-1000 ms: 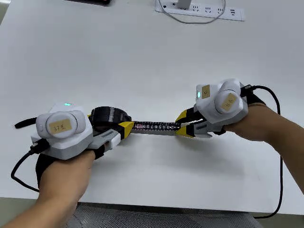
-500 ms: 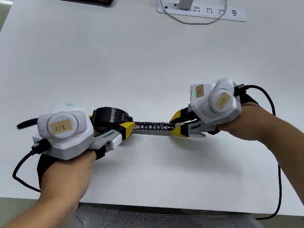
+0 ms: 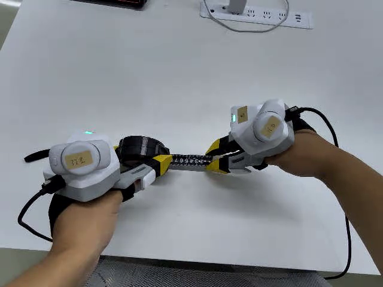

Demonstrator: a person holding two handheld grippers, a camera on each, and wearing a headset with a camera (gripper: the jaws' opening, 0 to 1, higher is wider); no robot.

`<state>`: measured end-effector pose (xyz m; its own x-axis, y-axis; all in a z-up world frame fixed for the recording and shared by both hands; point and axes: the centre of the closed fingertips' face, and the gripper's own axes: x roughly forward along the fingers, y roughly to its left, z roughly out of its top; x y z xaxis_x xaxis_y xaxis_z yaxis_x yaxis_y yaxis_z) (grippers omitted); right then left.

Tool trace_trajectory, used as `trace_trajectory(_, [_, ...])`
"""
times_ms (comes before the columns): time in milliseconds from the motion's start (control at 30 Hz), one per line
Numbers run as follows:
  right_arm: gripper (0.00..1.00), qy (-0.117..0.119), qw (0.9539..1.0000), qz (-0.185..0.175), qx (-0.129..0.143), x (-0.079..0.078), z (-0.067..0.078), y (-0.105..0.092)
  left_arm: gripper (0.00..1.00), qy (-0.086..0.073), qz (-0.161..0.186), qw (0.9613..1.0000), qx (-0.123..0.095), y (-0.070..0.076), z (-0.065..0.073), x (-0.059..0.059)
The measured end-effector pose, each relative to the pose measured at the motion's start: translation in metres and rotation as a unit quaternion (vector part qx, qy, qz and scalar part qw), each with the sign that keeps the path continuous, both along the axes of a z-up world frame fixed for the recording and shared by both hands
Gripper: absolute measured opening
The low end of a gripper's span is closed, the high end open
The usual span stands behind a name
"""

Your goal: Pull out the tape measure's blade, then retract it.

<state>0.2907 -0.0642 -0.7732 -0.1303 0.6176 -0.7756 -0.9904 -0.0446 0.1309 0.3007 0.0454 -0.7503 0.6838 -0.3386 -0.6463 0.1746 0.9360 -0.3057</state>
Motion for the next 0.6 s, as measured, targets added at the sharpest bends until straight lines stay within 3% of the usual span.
trace_trajectory(600, [0.11,0.004,0.9999,0.010,0.011,-0.002,0.003,0.019,0.56,0.000,0.000,1.0000,-0.007,0.000,0.000,0.000])
